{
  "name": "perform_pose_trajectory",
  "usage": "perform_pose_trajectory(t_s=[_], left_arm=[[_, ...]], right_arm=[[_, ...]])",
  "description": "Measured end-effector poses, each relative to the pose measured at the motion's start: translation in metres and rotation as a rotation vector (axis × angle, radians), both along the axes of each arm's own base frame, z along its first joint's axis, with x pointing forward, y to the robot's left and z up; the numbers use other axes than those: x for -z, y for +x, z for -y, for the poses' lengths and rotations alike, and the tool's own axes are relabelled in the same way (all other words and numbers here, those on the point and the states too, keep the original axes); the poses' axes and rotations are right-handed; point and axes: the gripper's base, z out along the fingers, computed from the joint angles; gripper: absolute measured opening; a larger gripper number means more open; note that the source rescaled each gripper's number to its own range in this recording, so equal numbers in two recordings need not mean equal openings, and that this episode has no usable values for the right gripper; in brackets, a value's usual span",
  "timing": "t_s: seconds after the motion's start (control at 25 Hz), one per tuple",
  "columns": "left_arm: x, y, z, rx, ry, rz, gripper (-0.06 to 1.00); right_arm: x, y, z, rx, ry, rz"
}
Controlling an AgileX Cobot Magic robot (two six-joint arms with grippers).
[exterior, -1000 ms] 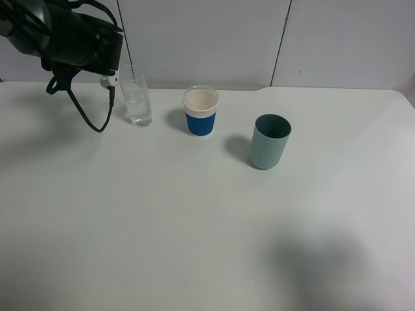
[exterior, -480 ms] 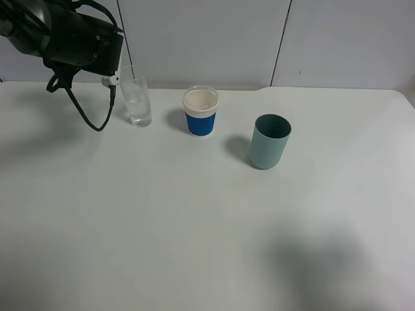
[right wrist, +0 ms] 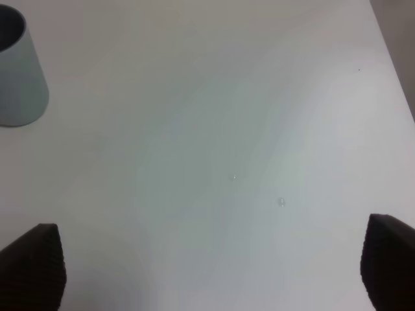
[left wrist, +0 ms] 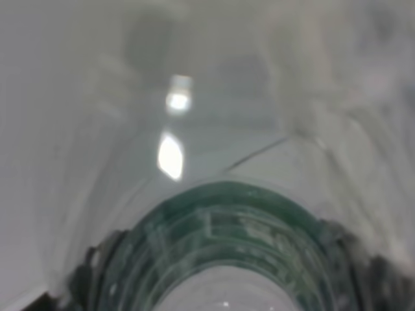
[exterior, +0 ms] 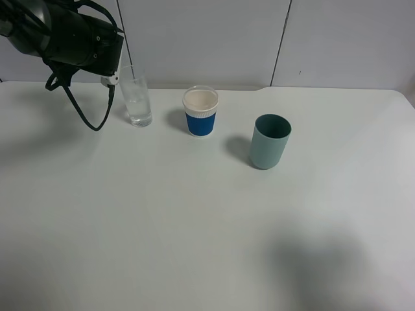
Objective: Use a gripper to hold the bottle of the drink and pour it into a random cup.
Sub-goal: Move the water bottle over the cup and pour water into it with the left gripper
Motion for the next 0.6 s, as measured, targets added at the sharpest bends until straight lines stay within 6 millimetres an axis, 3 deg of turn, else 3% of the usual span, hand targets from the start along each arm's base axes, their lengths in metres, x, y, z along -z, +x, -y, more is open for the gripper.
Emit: perform_pose_trajectory(t_s=[0.6], left_arm=[[-0.0022,-0.0004,-0.0009,0.003,0.062,-0.022,0.00]], right_arm=[[0.0000,0.0000,0.0000,0.000,0.000,0.000]])
